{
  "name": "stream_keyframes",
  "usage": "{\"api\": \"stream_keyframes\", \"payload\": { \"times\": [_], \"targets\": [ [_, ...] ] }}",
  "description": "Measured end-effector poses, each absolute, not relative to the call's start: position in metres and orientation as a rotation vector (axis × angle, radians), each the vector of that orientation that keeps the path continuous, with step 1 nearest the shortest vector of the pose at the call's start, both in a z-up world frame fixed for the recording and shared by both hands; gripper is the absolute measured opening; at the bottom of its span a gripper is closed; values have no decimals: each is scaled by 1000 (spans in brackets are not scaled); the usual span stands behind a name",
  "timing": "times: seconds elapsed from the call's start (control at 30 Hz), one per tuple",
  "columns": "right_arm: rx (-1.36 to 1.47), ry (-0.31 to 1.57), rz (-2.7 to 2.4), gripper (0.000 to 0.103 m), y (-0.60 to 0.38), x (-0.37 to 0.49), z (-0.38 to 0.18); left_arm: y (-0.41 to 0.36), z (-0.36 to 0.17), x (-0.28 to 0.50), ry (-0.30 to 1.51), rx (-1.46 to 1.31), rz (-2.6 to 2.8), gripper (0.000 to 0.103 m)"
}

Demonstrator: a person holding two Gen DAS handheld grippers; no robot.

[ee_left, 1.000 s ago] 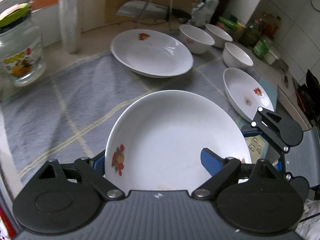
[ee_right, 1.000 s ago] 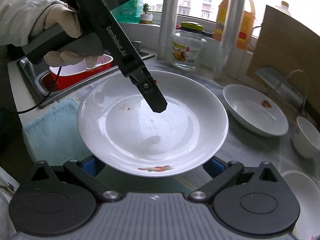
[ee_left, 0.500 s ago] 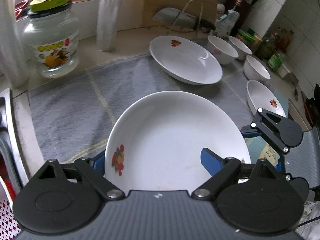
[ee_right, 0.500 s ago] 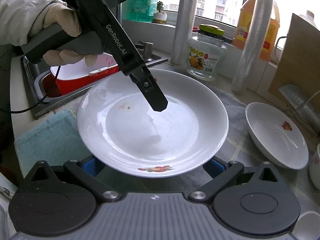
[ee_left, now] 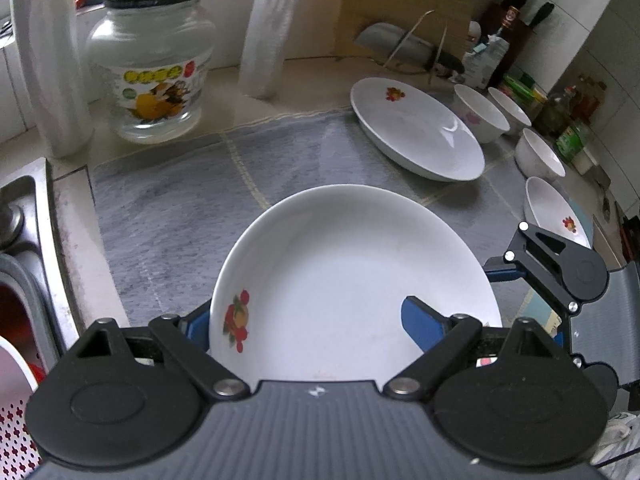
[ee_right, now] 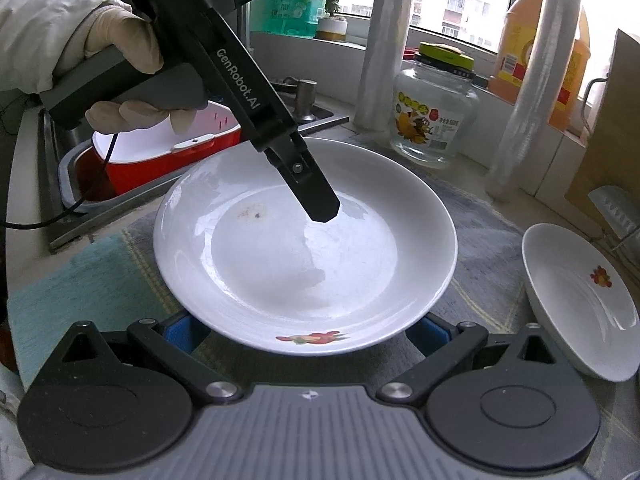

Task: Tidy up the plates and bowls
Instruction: 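Lower the white plate onto the counter beside the sink and open the left tool, then move the right tool toward the rim of the brown-stained white plate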

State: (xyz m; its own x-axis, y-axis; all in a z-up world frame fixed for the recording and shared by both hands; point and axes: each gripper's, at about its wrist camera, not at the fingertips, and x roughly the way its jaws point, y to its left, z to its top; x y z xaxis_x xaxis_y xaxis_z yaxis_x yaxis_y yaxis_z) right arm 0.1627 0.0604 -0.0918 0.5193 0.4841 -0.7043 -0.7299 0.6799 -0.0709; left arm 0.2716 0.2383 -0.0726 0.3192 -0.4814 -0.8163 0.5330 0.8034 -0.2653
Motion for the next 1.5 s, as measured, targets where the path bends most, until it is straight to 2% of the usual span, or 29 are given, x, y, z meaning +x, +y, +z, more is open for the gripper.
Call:
{"api": "stream_keyframes", "payload": {
  "times": [0.53,0.83,1.03,1.23,1.5],
  "targets": [
    [-374,730,743,103,64,165,-102,246,-88,280,1047,38,-632,91],
    [-392,742,710,103,51,157,-89,250,-69,259,893,80,-547,93],
    [-376,800,588,103,28,142,-73,253,-43,222,749,62,-517,99],
    [-295,814,405,103,0,128,-60,227,-27,178,644,81,-503,100],
    [-218,788,270,103,-65,113,-45,167,-28,138,633,83,-572,100]
  ]
}}
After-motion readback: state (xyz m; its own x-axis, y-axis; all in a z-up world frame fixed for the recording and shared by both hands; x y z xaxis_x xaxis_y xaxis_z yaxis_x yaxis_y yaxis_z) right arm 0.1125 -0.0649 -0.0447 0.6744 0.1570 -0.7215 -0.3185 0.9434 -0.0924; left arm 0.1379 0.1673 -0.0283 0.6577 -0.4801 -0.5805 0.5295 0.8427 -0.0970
